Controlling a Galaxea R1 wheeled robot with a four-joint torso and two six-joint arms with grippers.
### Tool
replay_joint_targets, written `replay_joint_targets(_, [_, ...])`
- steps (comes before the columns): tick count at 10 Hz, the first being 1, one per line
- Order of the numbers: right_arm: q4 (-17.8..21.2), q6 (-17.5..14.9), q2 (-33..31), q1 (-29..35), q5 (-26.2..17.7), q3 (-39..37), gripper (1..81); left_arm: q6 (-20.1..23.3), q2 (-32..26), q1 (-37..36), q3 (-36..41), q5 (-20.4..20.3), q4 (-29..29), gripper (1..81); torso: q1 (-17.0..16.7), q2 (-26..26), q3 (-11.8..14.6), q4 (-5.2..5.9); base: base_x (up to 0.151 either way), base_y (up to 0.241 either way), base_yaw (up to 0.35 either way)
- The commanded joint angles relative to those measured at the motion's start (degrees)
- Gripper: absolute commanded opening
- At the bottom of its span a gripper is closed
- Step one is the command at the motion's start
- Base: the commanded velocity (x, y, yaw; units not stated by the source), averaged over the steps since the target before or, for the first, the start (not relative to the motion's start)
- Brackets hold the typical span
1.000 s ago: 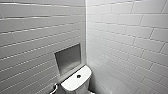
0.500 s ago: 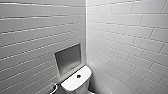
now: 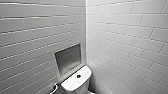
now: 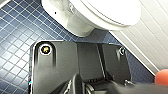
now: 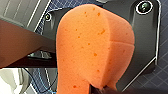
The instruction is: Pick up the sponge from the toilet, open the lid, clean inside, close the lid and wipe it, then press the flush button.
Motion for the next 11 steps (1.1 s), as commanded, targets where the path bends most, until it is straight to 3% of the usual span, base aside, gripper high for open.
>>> replay_joint_targets(1, [-1.3,0.1,-0.6,1.1,-2.7,1.2,1.0,-0.1,-11.2,-12.4,15.1,2.9,-4.8,81.1,0.0,0.0,0.0,0.00,0.000,0.000,0.000])
replay_joint_targets(5, [-1.4,0.1,-0.6,1.4,-2.7,1.2,1.0,-0.3,-15.4,-23.5,26.4,6.5,-8.3,81.1,0.0,0.0,0.0,0.00,0.000,0.000,0.000])
replay_joint_targets(9, [-1.4,0.0,-0.7,1.5,-2.7,1.2,1.0,-0.7,-16.3,-35.4,31.2,8.8,-15.2,81.1,0.0,0.0,0.0,-0.02,0.000,0.000,0.000])
replay_joint_targets(10, [-1.4,0.0,-0.7,1.5,-2.6,1.2,1.0,-0.7,-16.0,-38.6,31.6,10.3,-16.9,81.1,0.0,0.0,-5.3,0.00,0.000,0.000,0.000])
replay_joint_targets(11, [-1.3,0.0,-0.6,1.5,-2.6,1.2,1.0,-0.7,-16.2,-42.2,32.2,12.1,-18.7,81.1,0.0,0.0,-5.6,0.00,0.000,0.000,0.000])
